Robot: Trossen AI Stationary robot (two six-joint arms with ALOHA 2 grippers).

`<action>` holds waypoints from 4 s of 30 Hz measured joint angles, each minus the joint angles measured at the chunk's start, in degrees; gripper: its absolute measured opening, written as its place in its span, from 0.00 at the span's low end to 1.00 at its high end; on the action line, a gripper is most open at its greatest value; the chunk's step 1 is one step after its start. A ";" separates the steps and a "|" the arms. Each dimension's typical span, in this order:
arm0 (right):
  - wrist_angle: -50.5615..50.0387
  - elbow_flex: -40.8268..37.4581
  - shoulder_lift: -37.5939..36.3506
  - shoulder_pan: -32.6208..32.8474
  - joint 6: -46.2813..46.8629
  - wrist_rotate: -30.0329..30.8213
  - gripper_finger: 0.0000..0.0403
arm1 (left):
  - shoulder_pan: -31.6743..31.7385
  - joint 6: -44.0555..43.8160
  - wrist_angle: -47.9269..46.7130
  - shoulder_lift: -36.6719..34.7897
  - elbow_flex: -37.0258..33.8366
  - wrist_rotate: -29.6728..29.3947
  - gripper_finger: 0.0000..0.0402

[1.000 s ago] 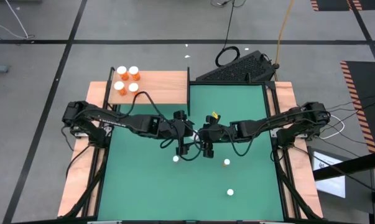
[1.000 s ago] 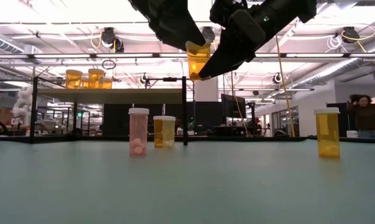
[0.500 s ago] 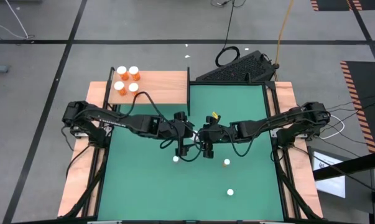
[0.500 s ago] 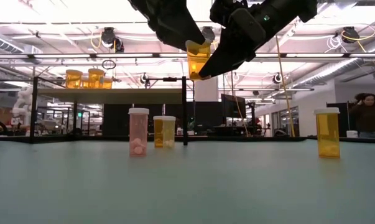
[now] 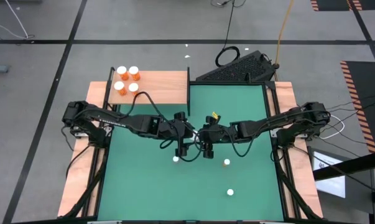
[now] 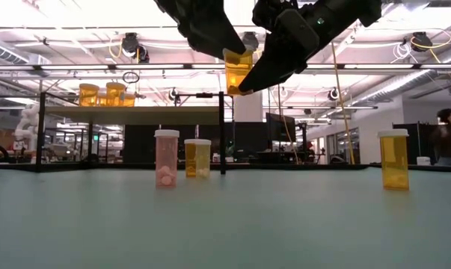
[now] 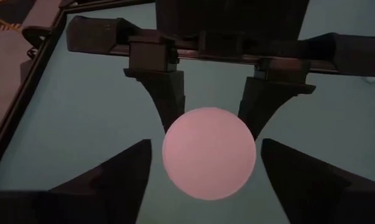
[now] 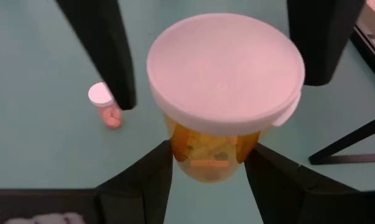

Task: Pick and place medicine bottles onto shelf by color
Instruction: Put the big orange pill bottle on the shelf aligned with the other big orange pill bottle

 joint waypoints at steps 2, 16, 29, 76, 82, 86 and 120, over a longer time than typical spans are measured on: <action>0.02 0.00 0.00 0.00 0.00 0.00 0.45 | 0.00 0.50 0.00 0.00 0.00 0.00 0.67; 0.02 0.00 0.00 0.00 0.00 0.05 0.45 | 0.02 1.26 -0.02 0.00 0.00 0.00 0.55; -0.03 -0.02 0.02 0.31 2.16 4.29 0.80 | 0.02 2.99 -0.59 0.00 0.00 0.02 0.55; -5.13 -12.70 -31.04 1.66 -10.91 31.61 0.97 | 42.24 1.85 -12.00 -18.36 1.90 4.38 0.56; -4.56 -12.70 -31.04 1.66 -10.56 31.57 0.97 | 46.10 1.36 -12.05 -18.22 1.90 4.52 0.56; -3.85 -12.70 -31.04 1.66 -10.56 31.56 0.97 | 48.24 1.01 -14.13 -17.43 1.90 4.54 0.56; -3.41 -12.70 -31.04 1.73 -9.62 31.34 0.97 | 52.43 -4.88 -20.35 -8.85 1.86 4.35 0.56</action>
